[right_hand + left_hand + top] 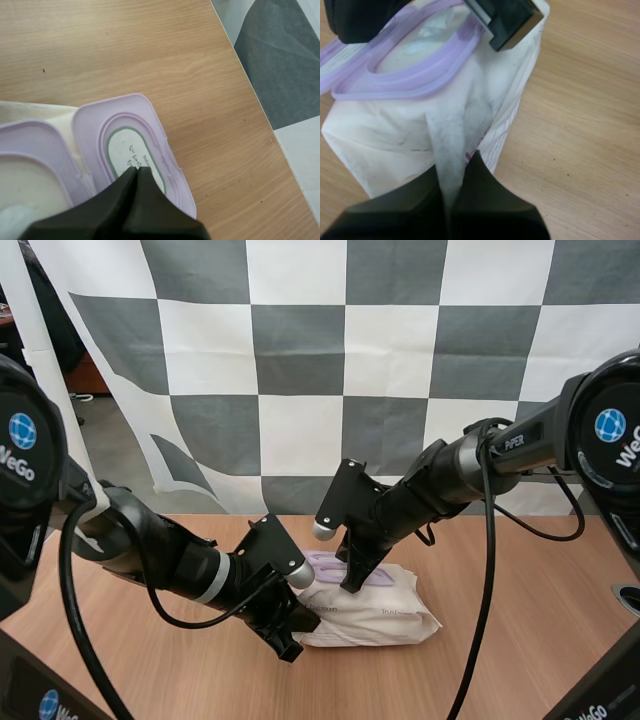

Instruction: Open the wet wipes lid

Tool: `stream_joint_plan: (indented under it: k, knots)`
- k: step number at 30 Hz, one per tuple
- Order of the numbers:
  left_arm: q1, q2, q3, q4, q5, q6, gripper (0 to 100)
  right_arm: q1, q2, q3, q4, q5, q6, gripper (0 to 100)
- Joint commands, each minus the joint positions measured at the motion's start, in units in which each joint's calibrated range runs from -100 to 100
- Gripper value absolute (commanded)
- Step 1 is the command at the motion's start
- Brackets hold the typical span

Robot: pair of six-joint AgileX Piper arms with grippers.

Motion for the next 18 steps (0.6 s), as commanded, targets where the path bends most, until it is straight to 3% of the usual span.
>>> stream_joint_plan:
  k: [1,6,11,12,14,15,16,18]
  knots:
    - [0.00,0.0,0.0,-0.1,-0.5,0.7,0,0.0,-1.9,-0.1,0.1,-0.3,1.4,0]
    - [0.00,0.0,-1.0,0.2,-0.7,0.7,0,0.0,-12.5,-0.1,-3.7,-0.5,8.7,0]
    - [0.00,0.0,-1.7,0.5,-0.7,0.7,25,0.0,-18.8,-0.1,-11.4,-2.1,16.6,0]
    - [0.00,0.0,-1.9,0.5,-0.7,0.7,40,0.0,-20.5,-0.1,-14.7,-2.5,19.0,0]
    - [0.00,0.0,-1.9,0.5,-0.5,0.7,60,0.0,-24.8,-0.1,-20.8,-3.0,24.7,0]
    - [0.00,0.0,-2.1,0.4,-0.5,0.7,84,0.0,-27.7,-0.1,-25.2,-3.0,29.7,0]
    - [0.00,0.0,-2.1,0.3,-0.3,0.7,100,0.0,-30.6,0.1,-28.2,-3.0,32.0,0]
    - [0.00,0.0,-2.1,0.5,-0.3,0.7,100,0.0,-39.2,0.2,-33.4,-2.2,38.5,0]
